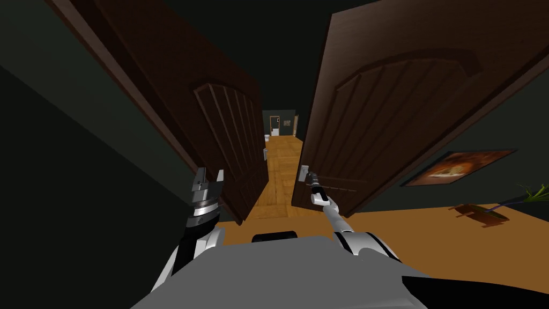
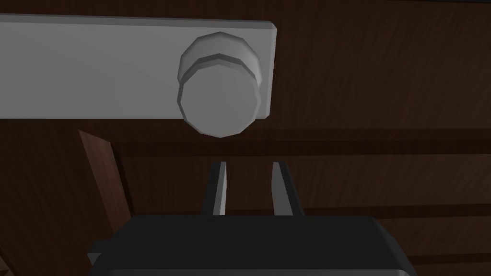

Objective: Push the door open

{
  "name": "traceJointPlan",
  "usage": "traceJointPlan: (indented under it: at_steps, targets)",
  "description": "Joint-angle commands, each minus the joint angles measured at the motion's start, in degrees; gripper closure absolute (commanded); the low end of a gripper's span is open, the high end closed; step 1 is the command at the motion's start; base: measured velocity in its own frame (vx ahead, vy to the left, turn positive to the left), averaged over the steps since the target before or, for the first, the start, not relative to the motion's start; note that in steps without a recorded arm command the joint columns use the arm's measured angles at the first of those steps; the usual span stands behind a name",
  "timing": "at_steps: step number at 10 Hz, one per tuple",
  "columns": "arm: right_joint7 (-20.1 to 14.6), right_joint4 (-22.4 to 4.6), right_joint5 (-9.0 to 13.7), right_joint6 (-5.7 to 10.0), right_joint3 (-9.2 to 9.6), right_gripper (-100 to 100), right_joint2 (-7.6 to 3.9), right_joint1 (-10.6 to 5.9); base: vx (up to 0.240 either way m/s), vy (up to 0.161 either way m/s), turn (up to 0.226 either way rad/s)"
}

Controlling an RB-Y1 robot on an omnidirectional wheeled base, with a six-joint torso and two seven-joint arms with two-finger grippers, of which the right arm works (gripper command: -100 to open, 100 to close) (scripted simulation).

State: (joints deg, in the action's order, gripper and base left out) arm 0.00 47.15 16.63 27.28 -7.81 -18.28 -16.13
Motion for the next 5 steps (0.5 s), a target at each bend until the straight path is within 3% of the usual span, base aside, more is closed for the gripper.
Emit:
traceJointPlan:
  at_steps: [1, 4, 5]
  targets:
    - [-0.4, -0.8, -0.1, -0.91, 0.37, -100, 0.16, -0.4, -0.222, 0.134, -0.028]
    - [-0.7, -1.2, -0.3, -2.41, 0.77, -100, 0.64, -0.61, -0.176, 0.104, -0.014]
    - [-0.6, -1.1, -0.3, -2.13, 0.69, -100, 0.55, -0.58, -0.071, 0.039, -0.008]
